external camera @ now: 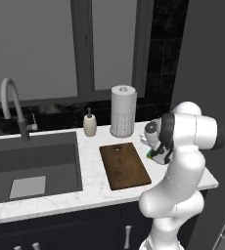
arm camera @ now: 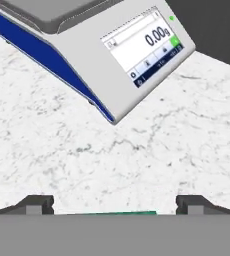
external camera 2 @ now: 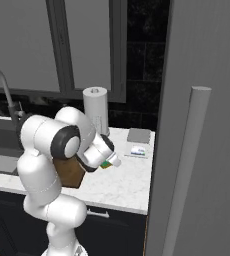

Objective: Pick up the sponge from the counter and clean the cutting board by briefly scrubbing or pressing down on the cutting board. Once finished, release the sponge.

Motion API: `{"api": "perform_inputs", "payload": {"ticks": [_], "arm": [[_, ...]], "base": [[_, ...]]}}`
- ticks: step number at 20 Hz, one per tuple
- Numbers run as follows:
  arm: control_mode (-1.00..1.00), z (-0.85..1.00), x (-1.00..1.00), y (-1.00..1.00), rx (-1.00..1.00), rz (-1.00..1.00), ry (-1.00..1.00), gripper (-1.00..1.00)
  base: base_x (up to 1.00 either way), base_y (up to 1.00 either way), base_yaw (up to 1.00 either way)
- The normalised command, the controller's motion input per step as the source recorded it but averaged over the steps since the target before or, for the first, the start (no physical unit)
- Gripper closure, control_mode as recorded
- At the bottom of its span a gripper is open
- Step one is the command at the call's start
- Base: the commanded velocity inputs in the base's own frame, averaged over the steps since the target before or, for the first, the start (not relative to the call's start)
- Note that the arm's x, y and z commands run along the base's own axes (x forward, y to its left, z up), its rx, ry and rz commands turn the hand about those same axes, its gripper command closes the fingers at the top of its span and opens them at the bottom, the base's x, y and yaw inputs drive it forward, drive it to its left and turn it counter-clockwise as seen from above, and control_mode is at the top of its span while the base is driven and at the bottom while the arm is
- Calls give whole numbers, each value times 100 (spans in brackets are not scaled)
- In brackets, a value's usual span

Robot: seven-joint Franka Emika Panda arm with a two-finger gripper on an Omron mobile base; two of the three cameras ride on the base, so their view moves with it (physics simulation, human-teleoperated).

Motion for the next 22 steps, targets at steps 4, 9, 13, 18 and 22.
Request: {"api": "perform_inputs", "payload": {"ticks": [4, 9, 13, 18, 22], "arm": [[-100, 100, -28, 1, -5, 0, -7, -100], [-100, 100, -40, 17, -5, 0, -8, -100], [-100, 100, -13, 30, 0, 0, -22, -100], [-100, 100, 0, 23, -2, 3, -7, -100], [-100, 100, -14, 12, 1, 13, 18, -100]], "base": [[0, 0, 0], [0, 0, 0], [0, 0, 0], [0, 0, 0], [0, 0, 0]]}}
